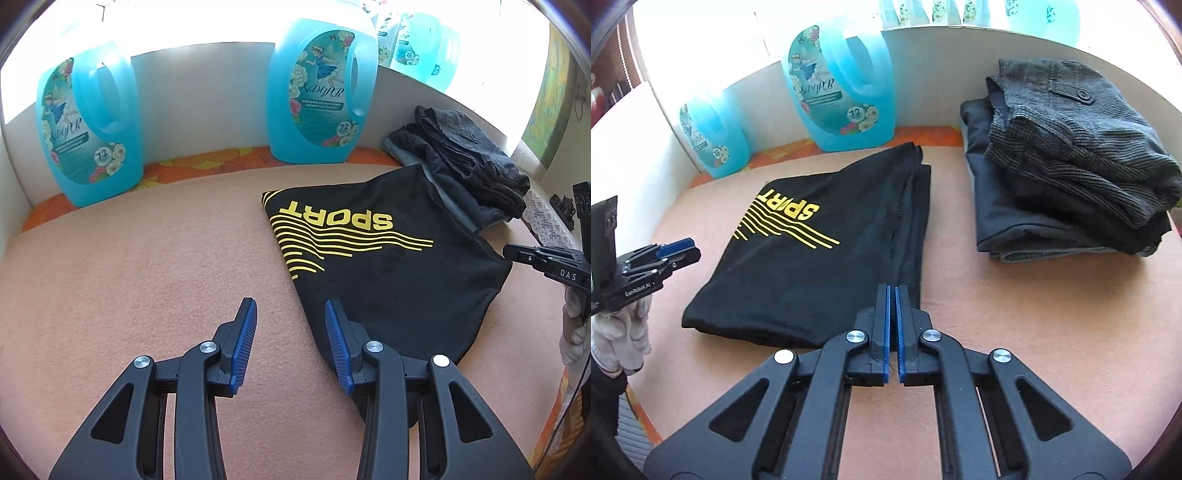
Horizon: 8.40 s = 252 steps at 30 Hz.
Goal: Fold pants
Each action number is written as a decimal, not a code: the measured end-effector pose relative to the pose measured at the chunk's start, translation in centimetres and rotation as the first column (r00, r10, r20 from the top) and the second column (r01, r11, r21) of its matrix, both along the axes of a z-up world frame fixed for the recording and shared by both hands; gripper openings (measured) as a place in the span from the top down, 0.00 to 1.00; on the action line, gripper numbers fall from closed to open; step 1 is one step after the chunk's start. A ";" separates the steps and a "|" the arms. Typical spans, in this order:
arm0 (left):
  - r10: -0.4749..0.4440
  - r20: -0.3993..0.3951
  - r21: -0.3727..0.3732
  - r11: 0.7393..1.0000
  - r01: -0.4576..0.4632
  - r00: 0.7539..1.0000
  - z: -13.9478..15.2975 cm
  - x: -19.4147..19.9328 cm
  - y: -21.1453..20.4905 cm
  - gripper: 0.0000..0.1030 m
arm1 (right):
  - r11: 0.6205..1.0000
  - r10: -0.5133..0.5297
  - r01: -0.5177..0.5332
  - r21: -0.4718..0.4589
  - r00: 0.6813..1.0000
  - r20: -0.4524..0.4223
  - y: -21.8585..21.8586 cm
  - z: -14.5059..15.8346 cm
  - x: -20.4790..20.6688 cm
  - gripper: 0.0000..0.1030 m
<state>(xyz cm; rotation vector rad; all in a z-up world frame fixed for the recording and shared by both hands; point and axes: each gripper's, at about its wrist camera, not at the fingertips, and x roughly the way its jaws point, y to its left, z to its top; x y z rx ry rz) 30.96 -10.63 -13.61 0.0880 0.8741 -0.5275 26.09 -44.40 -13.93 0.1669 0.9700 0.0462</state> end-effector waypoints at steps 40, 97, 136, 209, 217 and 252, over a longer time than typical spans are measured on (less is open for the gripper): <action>0.019 -0.083 -0.068 0.997 -0.025 0.996 -3.5 9.4 -4.7 0.54 | 0.986 -0.097 0.103 0.130 0.994 -0.053 -2.1 -3.5 12.0 0.23; -0.092 0.306 -0.302 0.935 0.188 0.948 14.1 -0.1 -10.7 0.97 | 0.985 -0.148 0.097 0.140 0.890 0.431 -8.0 14.3 -2.9 0.72; -0.164 0.332 -0.217 0.945 0.245 0.929 13.8 11.2 -32.6 0.97 | 0.930 -0.343 0.366 0.009 0.862 0.372 -27.0 13.7 9.1 0.72; -0.086 0.344 -0.138 0.980 0.141 0.935 11.4 -19.9 -7.1 0.21 | 0.922 -0.233 0.355 -0.153 0.826 0.513 3.5 13.8 -25.2 0.00; -0.039 0.285 -0.144 0.986 0.084 0.958 7.4 -22.1 -5.5 0.20 | 0.903 -0.286 0.403 -0.150 0.823 0.491 4.4 10.5 -27.5 0.00; 0.027 0.296 -0.109 0.994 0.006 0.955 6.7 -24.1 -4.2 0.20 | 0.868 -0.372 0.481 -0.126 0.797 0.476 4.6 8.5 -28.7 0.00</action>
